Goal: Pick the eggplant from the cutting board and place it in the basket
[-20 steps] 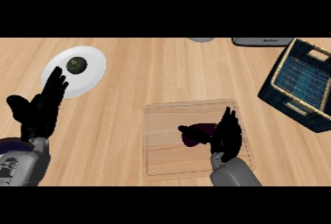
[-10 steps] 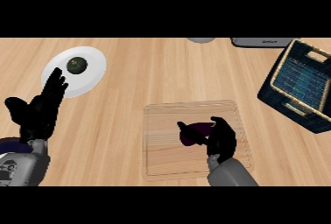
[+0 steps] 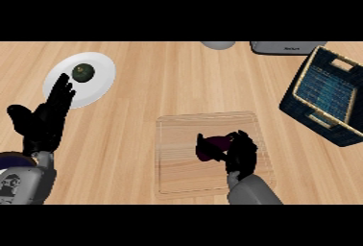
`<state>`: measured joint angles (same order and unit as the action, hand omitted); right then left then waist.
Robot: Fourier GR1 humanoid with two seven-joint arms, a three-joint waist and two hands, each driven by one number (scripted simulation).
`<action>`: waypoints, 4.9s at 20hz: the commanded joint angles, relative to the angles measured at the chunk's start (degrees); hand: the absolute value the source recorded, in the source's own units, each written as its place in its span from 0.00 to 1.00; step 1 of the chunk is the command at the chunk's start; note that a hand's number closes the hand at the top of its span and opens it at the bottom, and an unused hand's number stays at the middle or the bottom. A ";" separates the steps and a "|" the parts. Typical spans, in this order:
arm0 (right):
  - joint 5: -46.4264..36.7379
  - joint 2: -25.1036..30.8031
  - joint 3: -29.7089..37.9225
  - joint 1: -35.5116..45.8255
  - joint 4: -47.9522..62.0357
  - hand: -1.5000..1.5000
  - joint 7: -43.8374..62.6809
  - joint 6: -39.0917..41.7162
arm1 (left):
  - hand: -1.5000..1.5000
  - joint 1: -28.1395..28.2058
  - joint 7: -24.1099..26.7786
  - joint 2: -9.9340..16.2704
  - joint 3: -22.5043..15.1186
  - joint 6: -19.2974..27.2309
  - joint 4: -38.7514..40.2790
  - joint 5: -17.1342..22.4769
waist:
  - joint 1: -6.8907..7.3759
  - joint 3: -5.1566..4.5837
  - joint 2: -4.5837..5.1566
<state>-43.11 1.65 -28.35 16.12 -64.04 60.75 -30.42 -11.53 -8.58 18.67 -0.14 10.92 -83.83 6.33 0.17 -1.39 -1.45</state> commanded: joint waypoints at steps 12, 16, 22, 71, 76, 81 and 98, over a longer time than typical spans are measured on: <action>15.47 -0.20 -3.69 0.52 -0.01 1.00 -40.56 3.34 | 0.50 0.17 1.20 -0.85 0.09 -0.24 0.71 -1.11 | 0.76 1.52 1.83; 20.94 2.58 1.43 -0.51 -6.00 1.00 -51.00 2.50 | 0.50 0.00 -0.29 0.44 2.03 -1.58 0.29 0.44 | 0.06 1.47 1.56; 18.61 0.04 0.01 -4.24 -24.92 1.00 -45.41 -1.68 | 0.50 0.63 0.57 0.99 3.12 -2.83 1.31 0.64 | -0.93 1.35 1.15; 13.39 27.78 44.77 36.82 21.35 1.00 -43.29 17.01 | 0.50 5.04 -0.42 -3.87 3.78 -5.16 -6.23 -4.52 | 1.05 1.43 1.67; 16.72 27.74 47.49 37.92 24.64 1.00 -47.26 17.06 | 0.50 2.09 -1.81 -4.26 5.10 -4.29 -3.82 -5.11 | 0.47 1.42 1.59; 0.24 34.47 33.11 36.05 26.47 1.00 -52.71 18.03 | 0.50 0.37 -0.92 -5.01 4.32 -3.97 -1.77 -5.99 | 0.66 0.84 2.14; -12.93 36.70 30.46 47.44 46.92 1.00 -59.35 7.64 | 0.50 -1.10 -1.50 -6.83 3.23 -3.89 -1.67 -7.55 | 2.12 1.46 2.29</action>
<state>-54.60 37.53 1.40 60.89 -23.09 2.28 -21.92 -11.96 -9.48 13.08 4.14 5.90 -85.05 -0.01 1.82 0.03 0.62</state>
